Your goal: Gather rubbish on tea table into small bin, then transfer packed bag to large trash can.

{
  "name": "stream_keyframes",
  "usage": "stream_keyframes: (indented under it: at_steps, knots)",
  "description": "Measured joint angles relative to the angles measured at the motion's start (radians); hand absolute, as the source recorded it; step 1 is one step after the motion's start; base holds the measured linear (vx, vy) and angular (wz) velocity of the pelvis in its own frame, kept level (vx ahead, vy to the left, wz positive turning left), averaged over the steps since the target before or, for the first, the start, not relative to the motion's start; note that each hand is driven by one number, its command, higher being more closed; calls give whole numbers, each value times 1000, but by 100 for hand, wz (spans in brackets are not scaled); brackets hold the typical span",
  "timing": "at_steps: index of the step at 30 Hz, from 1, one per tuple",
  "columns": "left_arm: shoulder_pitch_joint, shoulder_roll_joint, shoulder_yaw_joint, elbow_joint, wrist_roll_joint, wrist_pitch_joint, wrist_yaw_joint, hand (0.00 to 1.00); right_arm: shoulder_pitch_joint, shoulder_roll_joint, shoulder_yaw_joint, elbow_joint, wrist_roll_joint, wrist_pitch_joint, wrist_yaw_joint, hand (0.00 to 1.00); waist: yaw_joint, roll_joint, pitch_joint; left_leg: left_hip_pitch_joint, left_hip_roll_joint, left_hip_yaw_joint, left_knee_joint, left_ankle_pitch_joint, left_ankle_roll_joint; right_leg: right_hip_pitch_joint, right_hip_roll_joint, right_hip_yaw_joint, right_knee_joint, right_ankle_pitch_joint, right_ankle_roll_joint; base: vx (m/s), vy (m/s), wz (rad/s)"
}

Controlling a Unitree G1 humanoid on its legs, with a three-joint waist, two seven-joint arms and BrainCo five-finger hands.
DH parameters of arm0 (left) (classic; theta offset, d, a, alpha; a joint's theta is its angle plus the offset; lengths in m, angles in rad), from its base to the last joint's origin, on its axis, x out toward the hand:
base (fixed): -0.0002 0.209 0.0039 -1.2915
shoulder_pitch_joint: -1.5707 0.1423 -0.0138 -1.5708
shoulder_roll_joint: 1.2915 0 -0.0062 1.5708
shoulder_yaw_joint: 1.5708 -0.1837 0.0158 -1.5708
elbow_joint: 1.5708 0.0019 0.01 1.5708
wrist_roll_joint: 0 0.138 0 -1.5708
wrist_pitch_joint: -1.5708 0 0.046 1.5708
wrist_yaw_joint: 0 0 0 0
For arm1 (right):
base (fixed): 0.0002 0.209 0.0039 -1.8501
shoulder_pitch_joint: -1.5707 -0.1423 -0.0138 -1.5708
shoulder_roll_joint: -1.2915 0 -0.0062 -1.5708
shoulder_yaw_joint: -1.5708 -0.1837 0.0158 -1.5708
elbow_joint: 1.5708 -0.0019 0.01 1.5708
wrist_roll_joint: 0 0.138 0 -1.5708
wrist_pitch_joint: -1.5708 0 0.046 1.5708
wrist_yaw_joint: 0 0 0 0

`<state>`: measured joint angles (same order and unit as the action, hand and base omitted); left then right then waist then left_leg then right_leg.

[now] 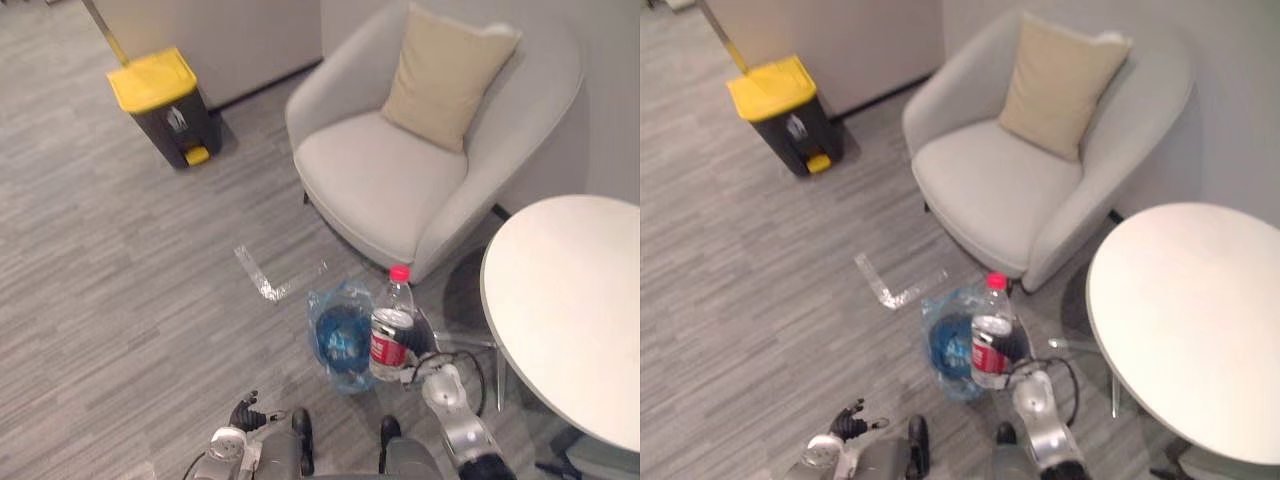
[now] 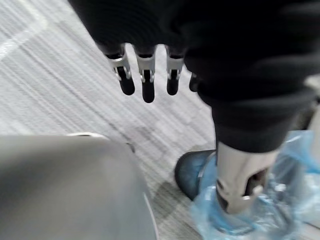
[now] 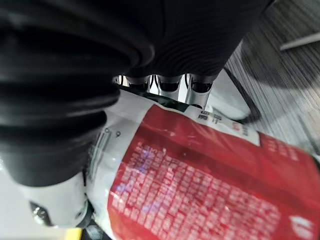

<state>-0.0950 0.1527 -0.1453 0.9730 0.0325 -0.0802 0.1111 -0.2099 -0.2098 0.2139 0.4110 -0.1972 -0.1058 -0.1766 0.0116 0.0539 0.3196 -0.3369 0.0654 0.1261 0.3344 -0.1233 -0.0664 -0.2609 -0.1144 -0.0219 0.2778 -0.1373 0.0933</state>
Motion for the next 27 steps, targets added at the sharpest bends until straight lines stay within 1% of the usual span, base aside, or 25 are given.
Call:
stream_keyframes:
  at_steps: [1,2,3,5,6,7,8,9,10,12,13,15,17,18,20,22,25,27]
  knots:
    - [-18,0,1,-3,-17,0,6,0,-39,-13,1,12,0,5,-4,100,3,1,14,-42,5,0,19,0,0,-49,3,1,31,0,0,-133,-7,-3]
    - [-53,3,3,-7,-36,-1,17,0,-106,-35,6,27,1,6,-14,100,7,2,47,-101,10,-1,45,3,4,-116,4,2,76,-1,-2,-123,-5,-1]
    - [-65,5,5,-8,-38,-1,19,0,-126,-41,5,32,1,7,-18,100,10,3,57,-121,11,-1,57,5,8,-138,4,2,91,-1,-2,-161,-8,2]
    - [-130,2,12,-34,-72,-1,26,0,-207,-74,-1,36,2,17,-41,100,23,3,87,-231,18,-2,119,6,9,-265,3,2,189,-11,-16,-151,-14,4]
    - [-145,1,15,-44,-78,-2,30,0,-224,-74,-3,36,2,19,-43,100,27,3,98,-249,20,-3,134,6,9,-285,3,1,208,-11,-17,-166,-25,3]
    - [-171,-5,38,-72,-83,-3,42,0,-257,-75,-6,31,3,24,-53,100,31,2,108,-308,28,-3,170,3,13,-342,4,0,248,-16,-23,-225,-36,9]
    - [-201,-9,52,-98,-100,-3,45,0,-286,-75,-13,19,3,27,-70,100,32,1,111,-377,32,-8,205,-3,21,-406,2,-2,286,-38,-21,-198,-32,13]
    - [-213,-11,53,-107,-106,-4,45,0,-295,-75,-13,12,3,29,-77,100,33,1,111,-404,32,-11,222,-4,21,-430,1,-2,302,-45,-19,-237,-47,15]
    - [-233,-17,68,-140,-116,-4,48,0,-321,-74,-13,-4,3,30,-87,100,36,2,114,-469,38,-18,260,-6,22,-489,0,-7,339,-58,-20,-162,-37,9]
    - [-271,-32,104,-187,-135,-11,64,0,-370,-70,-10,-9,3,32,-107,100,42,0,141,-560,49,-30,326,-24,26,-580,1,-17,417,-78,-27,-196,-42,10]
    - [-276,-36,110,-198,-140,-15,64,0,-378,-71,-10,-11,2,34,-113,100,44,0,141,-586,50,-33,341,-27,25,-605,0,-18,435,-85,-28,-176,-37,14]
    - [-290,-47,138,-245,-155,-23,67,0,-419,-74,-12,-8,2,38,-129,100,47,-3,145,-695,65,-33,393,-28,23,-711,-2,-27,502,-98,-28,-144,-38,18]
    - [-299,-51,151,-259,-166,-23,83,0,-448,-73,-12,-2,2,40,-140,100,52,-5,153,-758,75,-34,432,-22,31,-771,-3,-31,548,-104,-33,-72,-26,12]
    - [-306,-52,161,-262,-174,-23,83,0,-469,-73,-12,1,2,43,-145,100,55,-12,159,-795,79,-38,458,-21,31,-809,-3,-33,577,-108,-35,-53,-19,5]
    - [-312,-51,169,-286,-180,-24,85,0,-496,-70,-11,13,2,45,-150,100,61,-15,163,-833,80,-44,475,-18,26,-845,-3,-35,597,-110,-37,-10,-5,2]
    - [-328,-50,169,-298,-191,-25,85,0,-532,-68,-11,62,2,47,-154,100,71,-16,164,-866,80,-49,490,-16,26,-880,-4,-36,618,-112,-38,-19,-14,4]
    - [-329,-54,169,-313,-192,-28,85,0,-559,-64,-9,115,1,48,-154,100,79,-16,164,-878,80,-55,490,-11,23,-891,-5,-42,624,-114,-41,-3,-13,4]
    - [-329,-56,169,-314,-193,-36,85,0,-562,-65,-10,118,1,49,-156,100,82,-16,163,-880,80,-58,489,-11,22,-891,-7,-48,624,-116,-43,4,-15,5]
